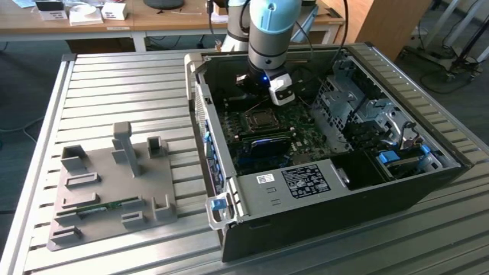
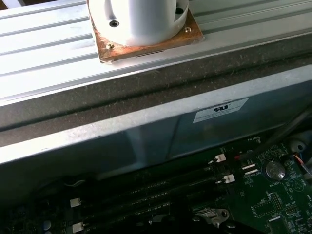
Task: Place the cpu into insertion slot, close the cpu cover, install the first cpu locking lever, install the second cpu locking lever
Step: 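Install the first cpu locking lever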
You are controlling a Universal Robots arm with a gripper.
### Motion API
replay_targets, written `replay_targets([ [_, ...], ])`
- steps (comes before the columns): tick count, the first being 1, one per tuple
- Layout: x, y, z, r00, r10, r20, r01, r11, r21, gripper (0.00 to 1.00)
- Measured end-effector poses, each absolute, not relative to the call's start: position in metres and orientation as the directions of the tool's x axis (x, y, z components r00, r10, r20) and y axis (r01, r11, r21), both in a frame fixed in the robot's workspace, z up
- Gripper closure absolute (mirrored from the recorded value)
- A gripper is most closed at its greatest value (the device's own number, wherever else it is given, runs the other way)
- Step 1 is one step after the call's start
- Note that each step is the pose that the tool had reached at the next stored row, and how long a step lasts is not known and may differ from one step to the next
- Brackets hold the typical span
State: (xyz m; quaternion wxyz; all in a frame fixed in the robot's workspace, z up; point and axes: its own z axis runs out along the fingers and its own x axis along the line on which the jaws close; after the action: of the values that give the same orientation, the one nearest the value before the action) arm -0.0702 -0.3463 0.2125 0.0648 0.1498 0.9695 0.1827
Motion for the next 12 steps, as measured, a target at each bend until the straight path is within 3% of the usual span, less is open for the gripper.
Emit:
replay_targets([
  [12,-0.0702,-0.3466,0.2103,-0.947,0.315,-0.066,0.267,0.882,0.389,0.89],
])
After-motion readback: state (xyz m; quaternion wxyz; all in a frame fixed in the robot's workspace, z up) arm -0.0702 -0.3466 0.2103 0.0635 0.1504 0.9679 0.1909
